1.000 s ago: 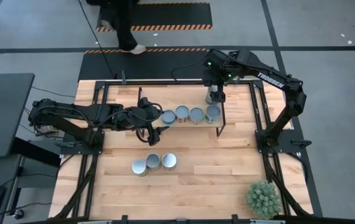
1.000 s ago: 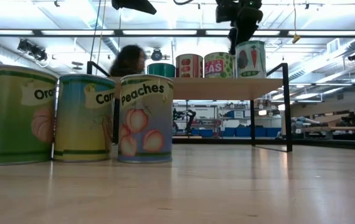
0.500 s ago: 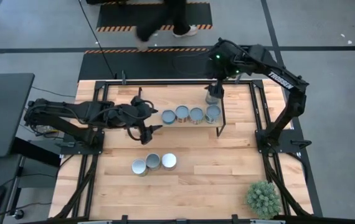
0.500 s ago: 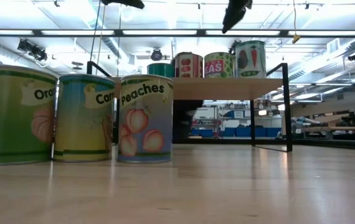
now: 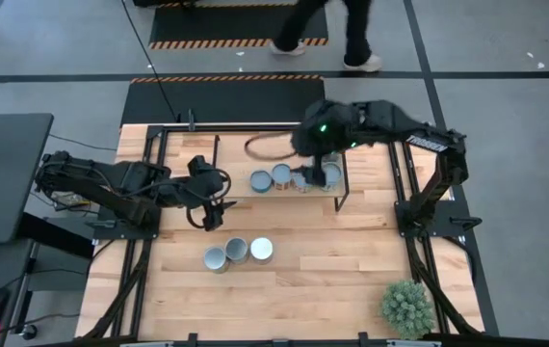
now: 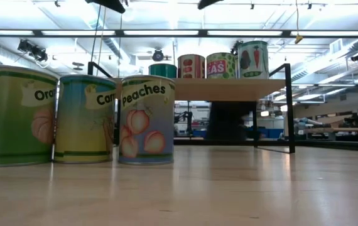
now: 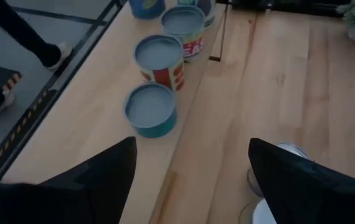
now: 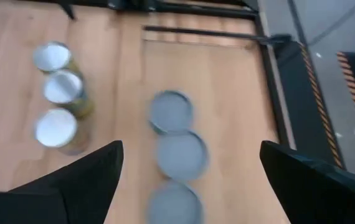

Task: Pick and place cans onto a shelf
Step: Put the canned peaches on the shelf

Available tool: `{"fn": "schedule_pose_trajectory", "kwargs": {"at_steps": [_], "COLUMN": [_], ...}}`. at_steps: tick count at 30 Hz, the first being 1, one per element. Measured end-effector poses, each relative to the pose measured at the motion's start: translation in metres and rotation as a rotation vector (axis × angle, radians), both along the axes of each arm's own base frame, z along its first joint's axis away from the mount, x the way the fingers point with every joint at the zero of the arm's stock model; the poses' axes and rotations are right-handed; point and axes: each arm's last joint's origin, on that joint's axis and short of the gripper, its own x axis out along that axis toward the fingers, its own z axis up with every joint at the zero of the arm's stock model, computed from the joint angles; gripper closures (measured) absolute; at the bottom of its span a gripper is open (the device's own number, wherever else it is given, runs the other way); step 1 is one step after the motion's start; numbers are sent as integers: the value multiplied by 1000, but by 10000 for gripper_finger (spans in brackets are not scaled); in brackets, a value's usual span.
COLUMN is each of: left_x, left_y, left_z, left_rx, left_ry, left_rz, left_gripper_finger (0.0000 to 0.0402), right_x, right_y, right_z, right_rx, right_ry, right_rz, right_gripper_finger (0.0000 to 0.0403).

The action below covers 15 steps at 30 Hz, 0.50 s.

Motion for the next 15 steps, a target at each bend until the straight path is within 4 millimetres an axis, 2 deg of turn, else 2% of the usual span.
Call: {"fn": "schedule_pose_trajectory", "kwargs": {"at_steps": [9, 15], "left_x": [-4, -11], "left_y": [-11, -27], "left_z": [-2, -33], "left_rx": [7, -33], "left_ry": [28, 52], "left_rz": [-52, -100], "left_gripper_finger": [88, 88], "right_x": [47, 64], "right_y": [44, 75], "right_z": [-36, -53], "right_rx": [71, 112], "right_ry": [38, 40], "right_rz": [54, 52], "right_gripper_finger": [19, 19]}}
